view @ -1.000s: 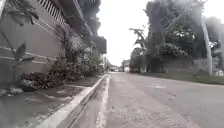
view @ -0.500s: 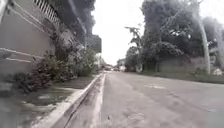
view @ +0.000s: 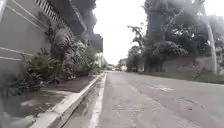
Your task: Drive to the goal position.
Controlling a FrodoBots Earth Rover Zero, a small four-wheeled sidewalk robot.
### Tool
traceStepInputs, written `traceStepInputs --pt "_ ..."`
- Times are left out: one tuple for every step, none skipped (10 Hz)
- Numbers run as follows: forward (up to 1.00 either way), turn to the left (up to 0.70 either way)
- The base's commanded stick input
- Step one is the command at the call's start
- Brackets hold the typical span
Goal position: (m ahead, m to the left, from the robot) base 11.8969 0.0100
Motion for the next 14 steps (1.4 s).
traceStepInputs --pt "0.7 -0.35" --pt "0.7 -0.33" --pt "0.7 -0.21" --pt "0.7 -0.07" --pt "0.7 0.0" --pt "0.7 0.0" --pt "0.7 0.0" --pt "0.7 0.0" --pt "0.7 0.0" --pt "0.7 0.0" --pt "0.7 0.0" --pt "0.7 0.0" --pt "0.7 0.0" --pt "0.7 0.0"
